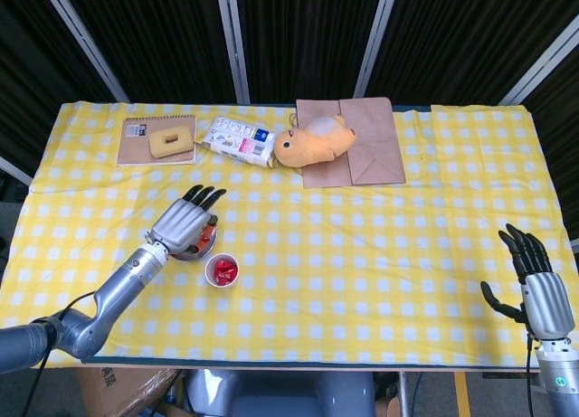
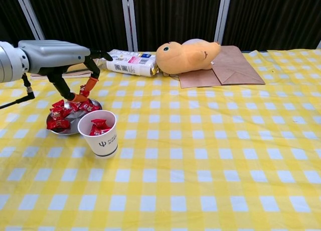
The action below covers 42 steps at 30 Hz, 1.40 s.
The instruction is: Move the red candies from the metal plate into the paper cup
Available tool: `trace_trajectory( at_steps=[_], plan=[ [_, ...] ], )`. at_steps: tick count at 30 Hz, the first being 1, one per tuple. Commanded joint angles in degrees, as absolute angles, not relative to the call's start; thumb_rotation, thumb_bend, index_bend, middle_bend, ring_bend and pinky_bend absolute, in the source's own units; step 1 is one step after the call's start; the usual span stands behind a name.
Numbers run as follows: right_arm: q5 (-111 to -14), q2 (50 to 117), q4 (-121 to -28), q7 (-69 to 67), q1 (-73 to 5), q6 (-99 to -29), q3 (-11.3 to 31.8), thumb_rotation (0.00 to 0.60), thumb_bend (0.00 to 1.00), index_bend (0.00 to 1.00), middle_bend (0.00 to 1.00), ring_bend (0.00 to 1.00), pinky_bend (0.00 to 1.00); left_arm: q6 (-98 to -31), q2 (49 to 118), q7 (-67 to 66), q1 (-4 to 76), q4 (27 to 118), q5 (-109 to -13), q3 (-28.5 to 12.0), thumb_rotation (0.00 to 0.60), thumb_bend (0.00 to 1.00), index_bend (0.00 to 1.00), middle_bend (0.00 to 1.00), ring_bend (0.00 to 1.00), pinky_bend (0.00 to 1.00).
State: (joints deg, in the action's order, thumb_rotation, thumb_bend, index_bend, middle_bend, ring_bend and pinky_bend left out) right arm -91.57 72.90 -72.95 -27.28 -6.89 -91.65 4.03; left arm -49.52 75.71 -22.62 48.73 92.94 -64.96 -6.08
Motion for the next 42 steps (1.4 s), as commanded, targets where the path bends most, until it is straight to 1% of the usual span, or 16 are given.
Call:
trace_trajectory(
  at_steps=[1,12,21,23,27,30,38,42],
  plan=[
    [-91.5,72.9,-72.9,-27.3,-6.9,-91.7,4.1,0.600,0.42,0.00,0.00,0.00,0.00,-50.3,74.3,-23.9,49.0,96.9,-66.4,-6.1,0.600,0.43,0.60,0.01,0.00,0.00],
    [-91.5,72.8,-72.8,-27.8,-6.9,-91.8,4.2,0.600,0.42,0.00,0.00,0.00,0.00,-50.4,76.1,-27.9,49.6,101.9,-66.1,-4.6,0.600,0.43,0.59,0.01,0.00,0.00],
    [-91.6,72.8,-72.8,-28.2,-6.9,-92.0,4.2,0.600,0.42,0.00,0.00,0.00,0.00,-49.6,76.2,-29.0,49.5,103.0,-63.9,-3.1,0.600,0.42,0.58,0.00,0.00,0.00],
    [-91.6,72.8,-72.8,-28.1,-6.9,-92.0,4.2,0.600,0.42,0.00,0.00,0.00,0.00,-49.4,75.9,-29.1,49.5,103.2,-63.5,-2.8,0.600,0.40,0.56,0.00,0.00,0.00],
    [-91.7,72.9,-72.8,-27.9,-6.9,-92.0,4.2,0.600,0.42,0.00,0.00,0.00,0.00,-49.4,75.9,-28.7,49.5,103.1,-63.3,-2.6,0.600,0.31,0.52,0.00,0.00,0.00],
    [-91.7,72.9,-72.8,-27.8,-6.9,-92.0,4.1,0.600,0.42,0.00,0.00,0.00,0.00,-49.7,76.2,-28.3,49.4,102.9,-63.7,-2.7,0.600,0.27,0.48,0.00,0.00,0.00],
    [-91.7,72.9,-72.8,-27.9,-6.9,-92.0,4.1,0.600,0.42,0.00,0.00,0.00,0.00,-50.9,76.1,-26.7,49.0,102.8,-64.8,-3.3,0.600,0.22,0.44,0.00,0.00,0.00],
    [-91.8,72.8,-72.8,-28.0,-6.9,-92.1,4.1,0.600,0.42,0.00,0.00,0.00,0.00,-51.6,75.5,-25.8,48.6,102.8,-64.9,-3.7,0.600,0.22,0.43,0.00,0.00,0.00]
  ],
)
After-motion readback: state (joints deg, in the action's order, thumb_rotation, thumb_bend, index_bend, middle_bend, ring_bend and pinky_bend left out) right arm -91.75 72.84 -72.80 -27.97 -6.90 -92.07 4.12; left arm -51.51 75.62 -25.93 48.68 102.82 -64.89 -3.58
